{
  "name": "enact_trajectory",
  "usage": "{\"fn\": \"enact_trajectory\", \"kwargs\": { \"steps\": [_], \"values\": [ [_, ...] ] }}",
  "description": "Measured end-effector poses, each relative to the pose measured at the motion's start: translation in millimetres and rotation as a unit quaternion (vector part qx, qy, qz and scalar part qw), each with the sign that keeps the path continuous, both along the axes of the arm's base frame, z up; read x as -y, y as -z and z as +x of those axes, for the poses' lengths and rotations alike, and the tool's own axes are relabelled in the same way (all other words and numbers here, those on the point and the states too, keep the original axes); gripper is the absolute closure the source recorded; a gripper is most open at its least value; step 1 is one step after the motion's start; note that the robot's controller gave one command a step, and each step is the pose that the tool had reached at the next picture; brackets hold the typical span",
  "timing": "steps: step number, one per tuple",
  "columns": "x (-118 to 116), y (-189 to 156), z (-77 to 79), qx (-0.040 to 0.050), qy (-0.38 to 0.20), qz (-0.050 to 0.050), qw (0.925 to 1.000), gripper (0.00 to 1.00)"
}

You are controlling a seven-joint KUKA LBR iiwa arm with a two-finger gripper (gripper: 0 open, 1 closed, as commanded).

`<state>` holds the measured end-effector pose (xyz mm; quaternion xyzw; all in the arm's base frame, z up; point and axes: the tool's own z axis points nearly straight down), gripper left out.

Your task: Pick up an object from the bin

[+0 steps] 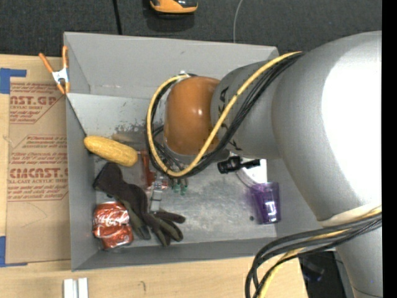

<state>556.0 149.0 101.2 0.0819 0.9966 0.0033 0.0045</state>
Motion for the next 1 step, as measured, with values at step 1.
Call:
{"fn": "enact_trajectory", "kwargs": {
  "steps": [1],
  "values": [
    [-1.3,7.9,-3.3,-0.0033,0.005,-0.001,1.0,1.0]
  ]
}}
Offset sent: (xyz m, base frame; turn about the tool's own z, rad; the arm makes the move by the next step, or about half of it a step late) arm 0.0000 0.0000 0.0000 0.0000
